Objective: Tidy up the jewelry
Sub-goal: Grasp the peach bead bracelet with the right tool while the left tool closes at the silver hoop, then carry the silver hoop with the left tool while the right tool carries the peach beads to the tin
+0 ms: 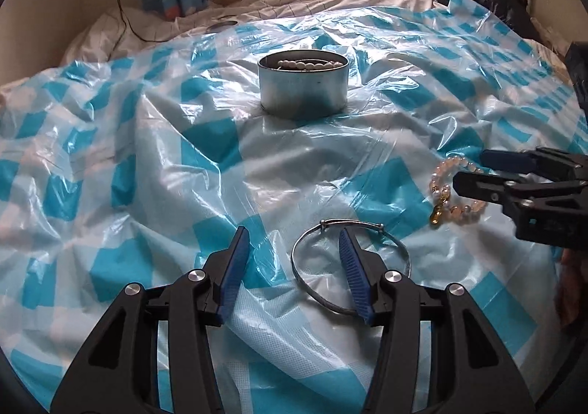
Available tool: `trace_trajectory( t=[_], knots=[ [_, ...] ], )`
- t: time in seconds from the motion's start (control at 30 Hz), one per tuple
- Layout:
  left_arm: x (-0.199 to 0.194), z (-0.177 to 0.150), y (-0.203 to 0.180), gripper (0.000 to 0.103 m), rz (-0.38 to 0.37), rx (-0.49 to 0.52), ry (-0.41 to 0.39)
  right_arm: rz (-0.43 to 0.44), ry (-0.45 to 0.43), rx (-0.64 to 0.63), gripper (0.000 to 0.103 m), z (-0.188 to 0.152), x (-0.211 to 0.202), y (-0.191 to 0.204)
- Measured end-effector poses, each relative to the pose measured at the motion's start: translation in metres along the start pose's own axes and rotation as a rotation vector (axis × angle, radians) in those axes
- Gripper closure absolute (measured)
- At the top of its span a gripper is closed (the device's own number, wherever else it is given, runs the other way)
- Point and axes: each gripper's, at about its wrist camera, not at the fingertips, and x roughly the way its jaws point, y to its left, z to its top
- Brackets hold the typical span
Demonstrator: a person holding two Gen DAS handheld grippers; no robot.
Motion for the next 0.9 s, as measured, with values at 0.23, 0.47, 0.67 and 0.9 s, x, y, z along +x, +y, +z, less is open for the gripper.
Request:
trace_trajectory(
  t=[0.23,0.47,0.67,0.9],
  knots=[
    [-0.004,-0.003,0.0,0.098,-0.061,-0.014,-0.023,-0.042,-0.026,-0.049,0.095,-0.002,-0.004,0.004],
    [-0.02,0.004,0.016,0.098,-0.102,-0.119,-0.118,0.078,-0.12,0.095,0.095,0.006,-0.022,-0.02],
    [-0.008,0.005,0.025,0.098,-0.117,-0.191,-0.092,0.094,-0.126,0.116,0.094,0.007,-0.021,-0.022],
    [0.014,0.0,0.016,0.098,-0.103,-0.159,0.023,0.098,-0.062,0.157,0.053,0.004,-0.008,-0.027]
  ],
)
